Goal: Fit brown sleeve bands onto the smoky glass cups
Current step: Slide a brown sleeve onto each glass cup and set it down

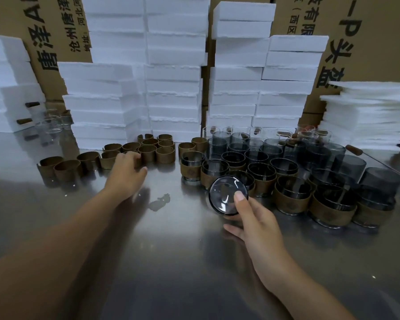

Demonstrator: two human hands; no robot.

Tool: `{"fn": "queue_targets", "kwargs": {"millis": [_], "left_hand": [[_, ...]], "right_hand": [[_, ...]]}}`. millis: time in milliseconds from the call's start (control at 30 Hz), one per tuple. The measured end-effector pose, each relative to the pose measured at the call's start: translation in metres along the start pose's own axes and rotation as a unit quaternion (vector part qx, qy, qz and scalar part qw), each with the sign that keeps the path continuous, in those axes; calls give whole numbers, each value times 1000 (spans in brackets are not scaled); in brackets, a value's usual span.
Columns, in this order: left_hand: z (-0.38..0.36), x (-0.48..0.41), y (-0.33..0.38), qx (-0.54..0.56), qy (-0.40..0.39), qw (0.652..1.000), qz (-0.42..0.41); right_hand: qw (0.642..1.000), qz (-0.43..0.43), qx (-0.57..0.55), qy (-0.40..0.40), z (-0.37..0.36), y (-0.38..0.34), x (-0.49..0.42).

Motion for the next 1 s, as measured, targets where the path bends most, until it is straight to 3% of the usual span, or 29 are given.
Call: {"fn": "queue_targets", "kwargs": {"millis": [167,400,500,633,867,1000], "left_hand": [[-3,-20,-13,-74,10,994,83],[-6,-22,-12,-117,40,986,113],[-4,-11,-9,-57,56,992,94],[0,20,14,106,85,991,22],[4,101,87,369,42,923,-105],[3,136,112,404,-12,897,-177]], "right_hand": [[1000,-5,5,-9,0,1,1],[1000,3,0,-16,-1,0,-1],[1000,5,7,-14,-1,-1,-1],[1000,-12,15,-8,-3,-3,0],[999,-35,11,12,-3,-9,4],[995,-65,-68,14,-2,-16,10]]}}
Point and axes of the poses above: each hand's wrist, its own x-axis away from the middle knuckle, its own z-axis out of the back of the hand, y = z × x, the point moved 2 cm from there along -x, towards the middle knuckle, and after that the axes turned 5 degrees about -y, right-handed, at the moved point
